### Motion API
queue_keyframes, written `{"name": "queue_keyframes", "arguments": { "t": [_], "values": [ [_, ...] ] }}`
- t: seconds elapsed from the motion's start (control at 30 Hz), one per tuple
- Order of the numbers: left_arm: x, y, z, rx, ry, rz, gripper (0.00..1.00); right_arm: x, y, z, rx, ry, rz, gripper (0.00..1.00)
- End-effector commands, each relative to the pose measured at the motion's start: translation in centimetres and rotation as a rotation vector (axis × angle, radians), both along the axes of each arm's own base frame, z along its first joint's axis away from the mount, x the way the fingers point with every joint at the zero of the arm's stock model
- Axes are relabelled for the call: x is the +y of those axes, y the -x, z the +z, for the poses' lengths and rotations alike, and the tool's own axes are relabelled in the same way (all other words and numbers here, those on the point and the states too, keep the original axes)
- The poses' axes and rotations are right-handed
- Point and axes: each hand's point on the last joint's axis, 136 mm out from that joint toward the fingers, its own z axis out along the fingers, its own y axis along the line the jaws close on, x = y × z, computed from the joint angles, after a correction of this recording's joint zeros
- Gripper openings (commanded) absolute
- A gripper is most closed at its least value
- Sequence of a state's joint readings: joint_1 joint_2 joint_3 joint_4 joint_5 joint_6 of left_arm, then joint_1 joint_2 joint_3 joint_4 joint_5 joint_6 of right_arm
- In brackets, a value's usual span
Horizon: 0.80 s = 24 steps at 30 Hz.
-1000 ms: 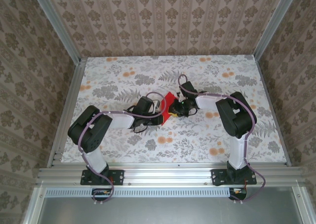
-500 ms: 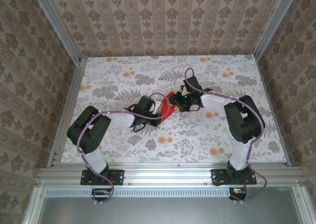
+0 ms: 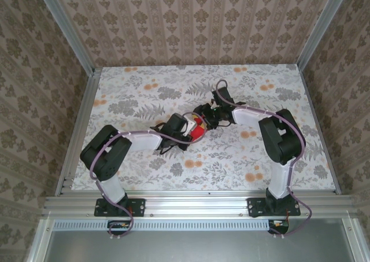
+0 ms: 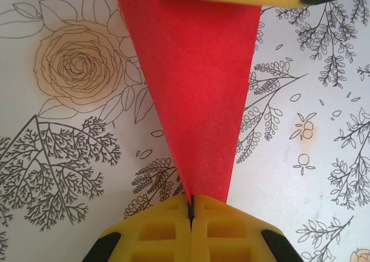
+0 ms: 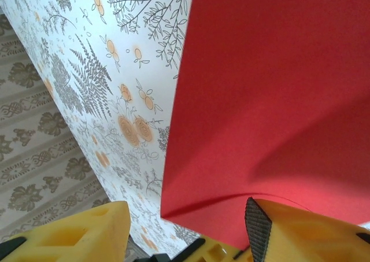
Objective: Fold a paper plane with a square sheet of paper (pick it up from the middle)
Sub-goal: Fold the wing for the fifth time at the center of the table.
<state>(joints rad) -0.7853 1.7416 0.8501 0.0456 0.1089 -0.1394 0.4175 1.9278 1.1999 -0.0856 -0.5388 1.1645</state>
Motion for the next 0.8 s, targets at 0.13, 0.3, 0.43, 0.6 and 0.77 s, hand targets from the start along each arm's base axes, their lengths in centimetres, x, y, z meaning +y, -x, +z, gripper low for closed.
{"name": "queue_keyframes", "arguments": {
  "t": [0.13,0.3,0.43,0.6,0.77],
  "values": [
    [0.5,-0.2,-0.8,-0.069,-0.126,-0.029,0.0,1.1,0.2,-1.3,0.104,-0.006,0.0,0.59],
    [1.0,-0.6,-0.9,-0.1,-0.177,-0.003,0.0,0.7,1.3,-1.8,0.141,0.041,0.031,0.58],
    [0.9,-0.8,-0.8,-0.118,-0.188,0.005,0.0,0.0,1.7,-2.1,0.158,0.091,0.039,0.54],
    [0.7,-0.6,-0.6,-0.133,-0.199,-0.002,0.0,-0.9,1.8,-2.4,0.159,0.157,0.011,0.47],
    [0.6,-0.5,-0.6,-0.138,-0.2,-0.005,0.0,-1.9,1.7,-2.1,0.132,0.218,-0.019,0.41]
  ]
}}
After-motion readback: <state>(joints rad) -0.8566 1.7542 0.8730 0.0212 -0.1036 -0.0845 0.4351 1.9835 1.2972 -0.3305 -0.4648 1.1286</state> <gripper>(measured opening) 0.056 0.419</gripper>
